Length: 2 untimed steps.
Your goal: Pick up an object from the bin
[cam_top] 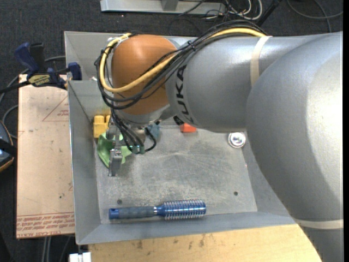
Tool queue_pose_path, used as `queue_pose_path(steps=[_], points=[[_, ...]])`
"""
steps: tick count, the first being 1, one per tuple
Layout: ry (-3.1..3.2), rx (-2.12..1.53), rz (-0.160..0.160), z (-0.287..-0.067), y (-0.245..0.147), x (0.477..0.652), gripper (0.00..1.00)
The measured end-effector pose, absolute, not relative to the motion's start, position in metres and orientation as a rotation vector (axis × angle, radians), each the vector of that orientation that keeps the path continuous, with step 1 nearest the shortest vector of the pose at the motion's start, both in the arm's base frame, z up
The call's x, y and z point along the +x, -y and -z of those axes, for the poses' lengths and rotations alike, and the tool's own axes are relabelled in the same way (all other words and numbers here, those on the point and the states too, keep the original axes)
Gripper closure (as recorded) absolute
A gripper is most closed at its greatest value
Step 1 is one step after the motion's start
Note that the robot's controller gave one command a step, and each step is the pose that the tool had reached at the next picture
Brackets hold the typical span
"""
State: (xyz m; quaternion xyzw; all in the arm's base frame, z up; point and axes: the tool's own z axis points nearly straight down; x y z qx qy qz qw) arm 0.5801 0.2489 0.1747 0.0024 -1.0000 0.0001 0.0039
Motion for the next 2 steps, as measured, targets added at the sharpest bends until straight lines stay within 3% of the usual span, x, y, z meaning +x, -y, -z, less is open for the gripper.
queue_pose_path(steps=[1,2], points=[[3.142,-0.089,0.004,-0.0752,-0.2263,0.5921,0.0],[3.146,-0.108,0.014,-0.0749,-0.2166,0.5973,0.0]])
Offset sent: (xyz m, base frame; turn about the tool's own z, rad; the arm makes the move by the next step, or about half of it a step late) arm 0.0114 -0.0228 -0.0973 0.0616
